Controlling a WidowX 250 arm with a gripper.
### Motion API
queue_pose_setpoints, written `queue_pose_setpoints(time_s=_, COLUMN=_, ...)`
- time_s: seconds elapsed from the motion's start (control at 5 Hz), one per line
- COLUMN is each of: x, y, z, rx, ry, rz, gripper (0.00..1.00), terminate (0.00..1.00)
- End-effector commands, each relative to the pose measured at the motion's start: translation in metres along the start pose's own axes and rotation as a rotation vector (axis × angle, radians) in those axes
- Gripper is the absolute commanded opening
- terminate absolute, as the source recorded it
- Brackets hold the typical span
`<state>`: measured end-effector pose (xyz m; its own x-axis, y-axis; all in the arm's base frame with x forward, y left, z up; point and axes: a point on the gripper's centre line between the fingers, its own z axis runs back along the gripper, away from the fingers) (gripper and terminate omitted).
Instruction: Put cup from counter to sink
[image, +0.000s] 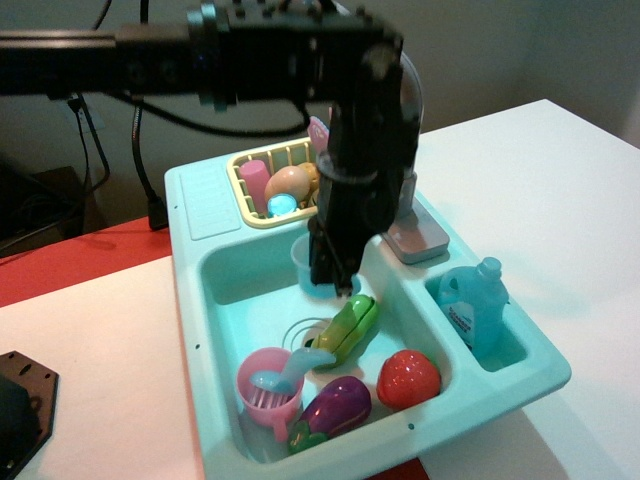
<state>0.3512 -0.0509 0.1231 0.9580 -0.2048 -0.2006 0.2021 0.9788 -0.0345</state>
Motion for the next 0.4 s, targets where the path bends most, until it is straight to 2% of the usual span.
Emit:
queue_pose_setpoints(time_s=0.0, x=-0.007, y=0.012, z=-0.025, rx=0.03, ry=0.004, rz=0.033, gripper=0.0, terminate=0.0)
queue_pose_setpoints(time_s=0.2, x=-0.012, y=0.014, z=-0.038, rx=0.038, ry=0.016, rz=0.045, gripper=0.0, terminate=0.0)
